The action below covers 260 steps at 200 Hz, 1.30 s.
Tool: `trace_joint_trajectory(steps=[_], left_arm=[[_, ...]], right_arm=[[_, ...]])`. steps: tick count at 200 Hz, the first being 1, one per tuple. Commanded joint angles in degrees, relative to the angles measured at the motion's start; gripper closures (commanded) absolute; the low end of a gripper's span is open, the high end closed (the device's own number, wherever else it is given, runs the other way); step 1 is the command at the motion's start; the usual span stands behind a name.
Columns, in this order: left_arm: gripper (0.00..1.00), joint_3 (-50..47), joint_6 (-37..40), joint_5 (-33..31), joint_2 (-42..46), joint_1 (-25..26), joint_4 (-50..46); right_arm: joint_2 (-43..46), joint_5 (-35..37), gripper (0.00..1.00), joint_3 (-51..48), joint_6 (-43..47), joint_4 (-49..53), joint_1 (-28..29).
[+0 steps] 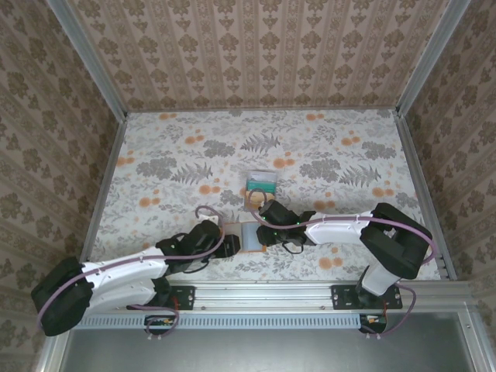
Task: Take the credit cards out of the card holder
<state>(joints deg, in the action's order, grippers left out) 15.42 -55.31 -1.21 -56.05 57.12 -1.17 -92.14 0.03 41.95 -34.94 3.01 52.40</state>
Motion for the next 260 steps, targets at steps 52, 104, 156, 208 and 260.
trace_joint_trajectory(steps=[52, 104, 156, 208, 260], left_arm=[[0.37, 2.1, 0.7, 1.3, -1.2, 1.1, 3.3], [0.31, 2.9, 1.0, 1.0, -0.1, 1.9, 2.7], [0.31, 4.4, 1.8, 0.7, 0.0, 3.0, 1.9], [0.31, 5.9, 2.3, 1.4, -4.1, 3.4, 4.3], [0.37, 9.4, 3.0, 2.0, -10.8, 4.8, 8.0]], right_arm=[[-2.7, 0.6, 0.72, 1.5, -1.1, 1.3, 0.9], [-2.9, 0.8, 0.71, 1.5, -1.1, 1.7, 1.0], [-3.2, 1.0, 0.71, 1.7, -1.4, 1.7, 1.0], [-0.9, 3.0, 0.68, 0.9, -2.4, 1.8, 0.9], [8.2, 9.9, 0.65, -4.1, -5.3, 2.3, -0.8]])
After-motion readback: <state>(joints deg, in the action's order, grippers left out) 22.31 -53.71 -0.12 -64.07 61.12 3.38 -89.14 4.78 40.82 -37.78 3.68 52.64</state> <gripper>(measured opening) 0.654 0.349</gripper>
